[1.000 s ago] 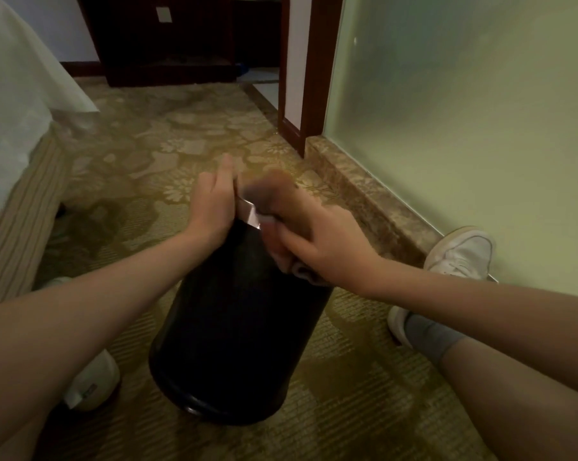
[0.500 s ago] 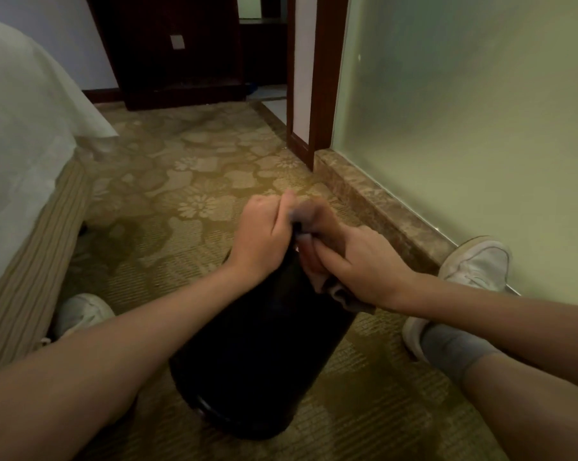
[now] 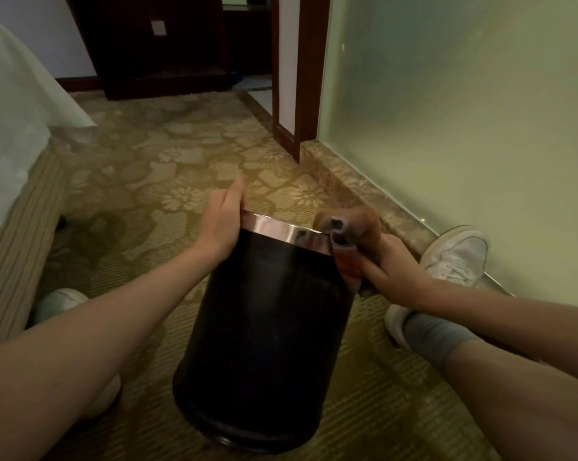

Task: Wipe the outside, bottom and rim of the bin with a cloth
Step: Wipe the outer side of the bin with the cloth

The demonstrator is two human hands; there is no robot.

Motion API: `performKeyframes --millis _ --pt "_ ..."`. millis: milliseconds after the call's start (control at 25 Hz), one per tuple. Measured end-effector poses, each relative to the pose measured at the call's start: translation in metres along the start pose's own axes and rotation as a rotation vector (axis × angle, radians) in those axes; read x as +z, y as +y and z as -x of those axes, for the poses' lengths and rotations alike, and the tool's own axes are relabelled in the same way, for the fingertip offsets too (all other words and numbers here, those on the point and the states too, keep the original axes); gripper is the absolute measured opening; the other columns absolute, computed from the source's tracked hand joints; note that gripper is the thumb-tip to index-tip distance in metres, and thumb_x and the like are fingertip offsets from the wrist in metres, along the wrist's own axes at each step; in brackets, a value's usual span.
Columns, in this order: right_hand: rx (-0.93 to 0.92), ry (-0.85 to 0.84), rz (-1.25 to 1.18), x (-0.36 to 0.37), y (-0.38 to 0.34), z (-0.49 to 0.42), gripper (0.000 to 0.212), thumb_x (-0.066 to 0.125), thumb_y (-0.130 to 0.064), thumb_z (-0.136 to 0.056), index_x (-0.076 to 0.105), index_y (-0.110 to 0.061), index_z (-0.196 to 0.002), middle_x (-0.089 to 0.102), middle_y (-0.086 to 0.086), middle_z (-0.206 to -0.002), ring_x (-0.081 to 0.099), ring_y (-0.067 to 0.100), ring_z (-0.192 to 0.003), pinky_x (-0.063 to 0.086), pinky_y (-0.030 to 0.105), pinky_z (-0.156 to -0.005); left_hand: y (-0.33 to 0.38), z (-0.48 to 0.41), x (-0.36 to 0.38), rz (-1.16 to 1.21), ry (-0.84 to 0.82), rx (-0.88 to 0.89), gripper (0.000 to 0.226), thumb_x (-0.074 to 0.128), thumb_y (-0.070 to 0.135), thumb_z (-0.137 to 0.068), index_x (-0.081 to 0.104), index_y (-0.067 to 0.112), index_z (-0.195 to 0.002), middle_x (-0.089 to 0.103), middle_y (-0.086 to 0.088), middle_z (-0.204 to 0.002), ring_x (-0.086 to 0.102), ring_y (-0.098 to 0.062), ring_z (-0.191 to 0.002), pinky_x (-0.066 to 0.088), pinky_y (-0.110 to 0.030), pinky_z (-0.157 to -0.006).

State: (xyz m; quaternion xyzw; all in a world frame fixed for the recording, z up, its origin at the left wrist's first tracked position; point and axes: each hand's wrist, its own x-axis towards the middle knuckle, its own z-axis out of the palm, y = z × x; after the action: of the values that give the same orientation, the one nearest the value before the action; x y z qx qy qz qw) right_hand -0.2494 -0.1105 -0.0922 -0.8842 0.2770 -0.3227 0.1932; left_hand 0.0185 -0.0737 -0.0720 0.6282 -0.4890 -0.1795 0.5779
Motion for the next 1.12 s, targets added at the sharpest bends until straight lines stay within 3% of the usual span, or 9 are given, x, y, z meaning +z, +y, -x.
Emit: performKeyframes --millis 160,240,360,440,520,600,760,920,1120 --pt "-0.065 -0.038 0.071 0.007 -0.007 -0.011 0.046 0.045 -0.046 -0.089 0.067 -0.006 -0.095 0.068 0.006 -0.079 0.067 0.029 -0.07 0.053 0.045 -0.063 0.009 0.017 -0.009 -0.297 -0.078 0.364 0.053 0.032 0.032 -0.101 0.043 0.015 -0.052 0.045 0.002 -0.045 0.042 -0.014 -0.043 0.034 -0.03 -0.049" --pt "-0.081 0.002 0.131 0.01 -0.027 -0.021 0.049 0.043 -0.053 -0.086 0.065 -0.008 -0.089 0.067 0.013 -0.07 0.064 0.035 -0.062 0.047 0.036 -0.057 0.026 0.04 0.005 -0.529 -0.125 0.58 0.039 0.031 0.031 -0.094 0.035 0.023 -0.056 0.038 0.007 -0.053 0.036 -0.016 -0.054 0.027 -0.031 -0.058" --pt "0.004 0.031 0.222 0.02 -0.064 -0.039 0.051 0.036 -0.063 -0.086 0.058 -0.017 -0.083 0.071 0.014 -0.078 0.066 0.038 -0.072 0.04 0.032 -0.06 0.039 0.042 0.02 -0.466 -0.03 0.424 0.036 0.032 0.023 -0.089 0.031 0.025 -0.054 0.036 0.009 -0.056 0.037 -0.017 -0.061 0.019 -0.03 -0.062" --pt "0.111 -0.038 0.292 0.026 -0.084 -0.055 0.051 0.039 -0.062 -0.092 0.061 -0.016 -0.089 0.072 0.012 -0.09 0.066 0.036 -0.083 0.042 0.035 -0.065 0.033 0.03 0.014 -0.26 -0.02 0.3 0.037 0.031 0.021 -0.088 0.04 0.015 -0.052 0.045 0.0 -0.056 0.043 -0.019 -0.058 0.027 -0.036 -0.057" --pt "0.157 -0.078 0.279 0.028 -0.097 -0.065 0.046 0.042 -0.059 -0.093 0.06 -0.018 -0.083 0.07 0.009 -0.088 0.065 0.033 -0.081 0.045 0.034 -0.067 0.025 0.02 0.002 -0.104 -0.099 0.227 0.039 0.031 0.021 -0.088 0.043 0.015 -0.052 0.046 0.005 -0.052 0.041 -0.006 -0.05 0.032 -0.03 -0.05" --pt "0.105 -0.053 0.161 0.029 -0.09 -0.054 0.041 0.045 -0.058 -0.092 0.058 -0.02 -0.082 0.069 0.007 -0.083 0.064 0.028 -0.075 0.047 0.035 -0.066 0.022 0.013 -0.006 -0.057 -0.169 0.206 0.042 0.032 0.02 -0.092 0.04 0.02 -0.05 0.042 0.013 -0.042 0.037 0.001 -0.043 0.028 -0.018 -0.046" --pt "-0.029 -0.044 0.071 0.027 -0.025 0.002 0.035 0.048 -0.042 -0.09 0.064 -0.017 -0.108 0.066 0.001 -0.091 0.063 0.014 -0.083 0.056 0.044 -0.072 0.011 0.002 -0.018 -0.04 -0.178 0.158 0.049 0.03 0.03 -0.098 0.042 0.015 -0.052 0.034 0.011 -0.043 0.031 -0.005 -0.044 0.027 -0.018 -0.048" --pt "-0.063 -0.119 0.083 0.02 -0.007 0.004 0.042 0.042 -0.045 -0.094 0.066 -0.01 -0.095 0.061 -0.003 -0.088 0.064 0.02 -0.079 0.055 0.043 -0.071 0.01 0.006 -0.018 -0.132 -0.132 0.241 0.054 0.026 0.028 -0.103 0.041 0.017 -0.052 0.034 0.004 -0.046 0.032 -0.009 -0.043 0.026 -0.019 -0.048" --pt "-0.089 -0.011 0.293 0.027 -0.05 -0.027 0.061 0.03 -0.058 -0.089 0.063 -0.009 -0.104 0.071 0.015 -0.08 0.066 0.039 -0.07 0.044 0.035 -0.06 0.017 0.027 -0.007 -0.481 -0.074 0.642 0.038 0.028 0.025 -0.096 0.042 0.019 -0.061 0.042 0.0 -0.06 0.038 -0.017 -0.059 0.023 -0.028 -0.062"
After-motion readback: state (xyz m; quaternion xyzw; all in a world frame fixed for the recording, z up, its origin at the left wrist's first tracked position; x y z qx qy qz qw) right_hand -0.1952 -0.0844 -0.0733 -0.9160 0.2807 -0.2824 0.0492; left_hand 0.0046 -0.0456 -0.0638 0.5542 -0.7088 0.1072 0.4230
